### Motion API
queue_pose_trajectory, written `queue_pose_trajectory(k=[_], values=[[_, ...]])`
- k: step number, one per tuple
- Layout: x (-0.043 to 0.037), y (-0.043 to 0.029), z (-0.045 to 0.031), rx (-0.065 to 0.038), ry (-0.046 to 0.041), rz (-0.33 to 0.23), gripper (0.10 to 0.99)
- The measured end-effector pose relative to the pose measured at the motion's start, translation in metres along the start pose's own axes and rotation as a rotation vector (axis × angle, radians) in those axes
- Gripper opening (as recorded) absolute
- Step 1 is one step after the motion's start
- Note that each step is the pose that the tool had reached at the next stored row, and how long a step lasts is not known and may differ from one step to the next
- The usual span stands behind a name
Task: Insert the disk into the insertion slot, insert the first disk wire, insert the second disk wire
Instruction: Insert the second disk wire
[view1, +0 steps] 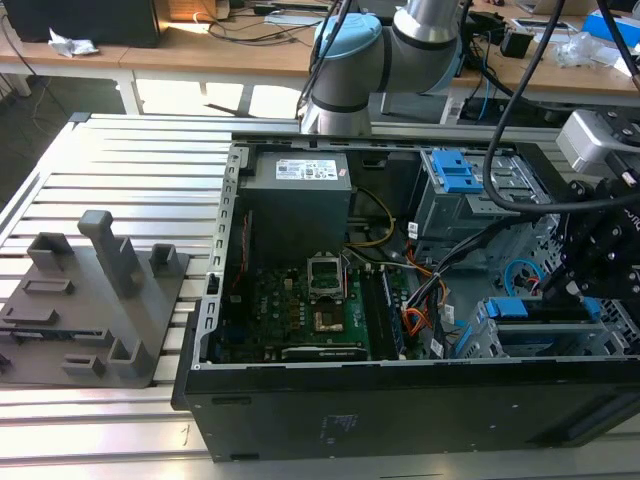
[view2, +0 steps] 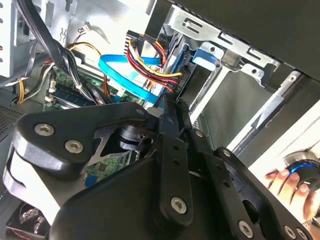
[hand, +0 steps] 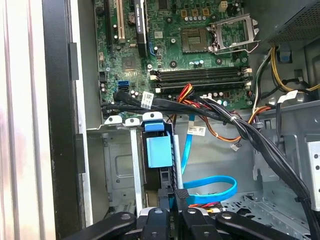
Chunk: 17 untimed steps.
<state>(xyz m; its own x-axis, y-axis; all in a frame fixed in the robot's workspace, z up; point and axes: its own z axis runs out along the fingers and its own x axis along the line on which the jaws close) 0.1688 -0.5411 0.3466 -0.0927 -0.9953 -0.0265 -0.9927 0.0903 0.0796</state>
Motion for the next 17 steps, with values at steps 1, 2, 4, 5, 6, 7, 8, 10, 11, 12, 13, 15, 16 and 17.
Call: queue_pose_trajectory(k=[1,2,4,5,6,7,8,10,11,12,13,15,16,17], values=[[0.0000,0.0000,0.0010,-0.001,-0.0023,0.000,0.161],[0.0001,-0.0001,0.0020,-0.001,-0.0021,0.000,0.161],[0.0001,-0.0002,0.0031,-0.002,-0.0021,0.000,0.161],[0.0002,-0.0002,0.0034,-0.002,-0.0019,0.000,0.161],[0.0004,-0.0003,0.0037,-0.002,-0.0018,0.000,0.161],[0.0004,-0.0003,0.0043,-0.002,-0.0020,0.000,0.161],[0.0005,-0.0004,0.0046,-0.002,-0.0020,0.000,0.161],[0.0006,-0.0007,0.0050,-0.002,-0.0019,0.000,0.161],[0.0006,-0.0010,0.0052,-0.002,-0.0020,-0.001,0.161],[0.0006,-0.0013,0.0053,-0.002,-0.0021,-0.001,0.161],[0.0007,-0.0018,0.0055,-0.003,-0.0020,-0.001,0.161],[0.0013,-0.0020,0.0062,-0.003,-0.0019,-0.001,0.161],[0.0015,-0.0021,0.0066,-0.003,-0.0019,-0.001,0.161],[0.0018,-0.0022,0.0069,-0.003,-0.0017,-0.001,0.161]])
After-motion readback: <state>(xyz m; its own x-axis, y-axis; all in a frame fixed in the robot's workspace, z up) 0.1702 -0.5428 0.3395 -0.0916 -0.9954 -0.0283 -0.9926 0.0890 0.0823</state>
